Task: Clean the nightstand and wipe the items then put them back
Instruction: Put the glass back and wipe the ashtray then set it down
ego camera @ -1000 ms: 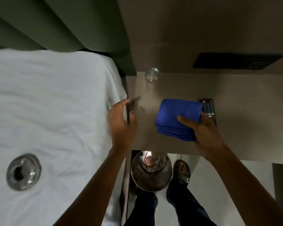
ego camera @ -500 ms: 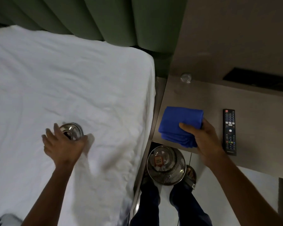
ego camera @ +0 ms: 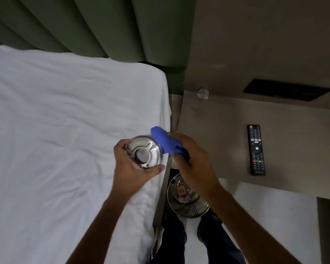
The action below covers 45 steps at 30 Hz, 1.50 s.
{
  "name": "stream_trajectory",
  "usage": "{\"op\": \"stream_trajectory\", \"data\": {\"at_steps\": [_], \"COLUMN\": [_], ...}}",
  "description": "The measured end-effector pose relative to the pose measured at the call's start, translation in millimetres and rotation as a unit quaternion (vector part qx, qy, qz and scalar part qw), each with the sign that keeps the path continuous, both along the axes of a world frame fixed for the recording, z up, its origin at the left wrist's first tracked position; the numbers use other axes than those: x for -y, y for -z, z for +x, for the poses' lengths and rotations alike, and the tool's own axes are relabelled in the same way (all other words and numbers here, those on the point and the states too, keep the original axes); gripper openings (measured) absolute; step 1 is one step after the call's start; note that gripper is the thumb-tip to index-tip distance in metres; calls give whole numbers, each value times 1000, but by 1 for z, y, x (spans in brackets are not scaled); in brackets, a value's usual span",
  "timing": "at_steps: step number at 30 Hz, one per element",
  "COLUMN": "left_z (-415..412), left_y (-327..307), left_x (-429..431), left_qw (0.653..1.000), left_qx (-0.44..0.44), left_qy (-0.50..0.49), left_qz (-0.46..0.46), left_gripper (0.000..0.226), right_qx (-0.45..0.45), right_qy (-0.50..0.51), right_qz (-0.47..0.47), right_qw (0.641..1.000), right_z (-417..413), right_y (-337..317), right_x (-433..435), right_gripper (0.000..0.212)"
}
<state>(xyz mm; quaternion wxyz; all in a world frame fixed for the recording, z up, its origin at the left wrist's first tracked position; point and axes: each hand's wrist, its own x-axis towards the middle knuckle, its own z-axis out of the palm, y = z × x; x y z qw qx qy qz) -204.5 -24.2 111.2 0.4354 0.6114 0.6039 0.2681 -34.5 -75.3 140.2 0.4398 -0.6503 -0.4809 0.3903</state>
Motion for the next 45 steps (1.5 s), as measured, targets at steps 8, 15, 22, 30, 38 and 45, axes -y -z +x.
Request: {"op": "stream_trajectory", "data": {"at_steps": [8, 15, 22, 30, 38, 45], "left_z": [55, 104, 177, 252, 310, 352], "left_y": [-4, -3, 4, 45, 85, 128], "left_x": [3, 11, 7, -18, -6, -72], "left_qw": [899, 865, 790, 841, 847, 921], "left_qx": [314, 334, 402, 305, 242, 128], "left_qy": [0, 25, -92, -172, -85, -97], "left_qz": [-307, -373, -454, -412, -467, -356], "left_gripper": [58, 41, 34, 44, 35, 47], "right_qx": [34, 134, 230, 247, 232, 41], "right_qy": [126, 114, 3, 62, 64, 220], "right_qz": [-8, -58, -38, -93, -189, -159], "right_qw": [991, 983, 972, 963, 952, 962], "right_z": [37, 72, 100, 171, 232, 268], "right_y": [11, 21, 28, 71, 98, 108], "right_x": [24, 35, 45, 80, 41, 50], "right_gripper": [48, 46, 48, 41, 49, 37]}}
